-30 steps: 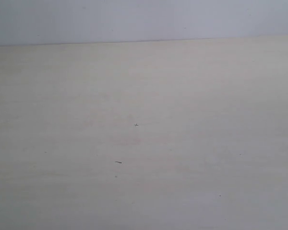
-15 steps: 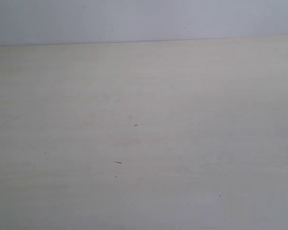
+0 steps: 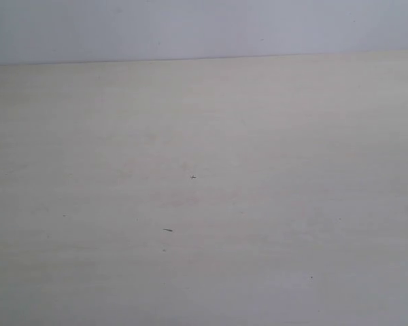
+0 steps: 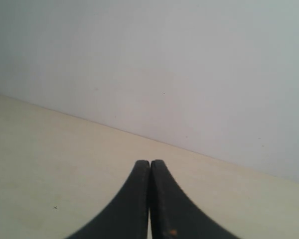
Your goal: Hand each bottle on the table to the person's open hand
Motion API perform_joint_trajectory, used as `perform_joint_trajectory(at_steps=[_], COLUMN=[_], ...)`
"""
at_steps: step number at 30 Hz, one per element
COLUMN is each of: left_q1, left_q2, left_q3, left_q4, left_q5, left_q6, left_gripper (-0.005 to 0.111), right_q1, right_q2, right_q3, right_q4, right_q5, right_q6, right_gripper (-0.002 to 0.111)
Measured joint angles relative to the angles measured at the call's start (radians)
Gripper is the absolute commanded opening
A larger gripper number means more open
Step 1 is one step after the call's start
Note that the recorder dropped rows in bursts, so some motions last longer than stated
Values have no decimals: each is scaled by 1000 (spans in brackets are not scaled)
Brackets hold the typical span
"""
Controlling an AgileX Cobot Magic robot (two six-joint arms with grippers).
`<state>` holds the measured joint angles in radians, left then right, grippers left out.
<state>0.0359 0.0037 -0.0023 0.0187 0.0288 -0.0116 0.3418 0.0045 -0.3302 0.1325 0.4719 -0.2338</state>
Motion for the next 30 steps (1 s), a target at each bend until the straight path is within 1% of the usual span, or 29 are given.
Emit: perform_joint_trajectory(at_steps=[2,5,9,12,17,20,30], left_q1=[0,0,0,0,0,0,0], left_q2=[0,0,0,0,0,0,0], left_q3=[0,0,0,0,0,0,0], left_q4=[0,0,0,0,0,0,0], left_q5=[0,0,0,0,0,0,0], left_q6=[0,0,0,0,0,0,0], left_gripper=[0,0,0,0,0,0,0], right_q1=[0,-11,-79,-126,-195,-224,-233], right_q2=[0,0,0,0,0,0,0], right_q3=[9,73,205,278,323,326,326], right_q4=[-13,-76,-95,-97,-97,-97,-97], right_q5=[-23,-150,-362,-449,-481,-481,-442], right_q6=[-12,-17,-17,-5,116,144,148], right_gripper=[0,0,0,0,0,0,0])
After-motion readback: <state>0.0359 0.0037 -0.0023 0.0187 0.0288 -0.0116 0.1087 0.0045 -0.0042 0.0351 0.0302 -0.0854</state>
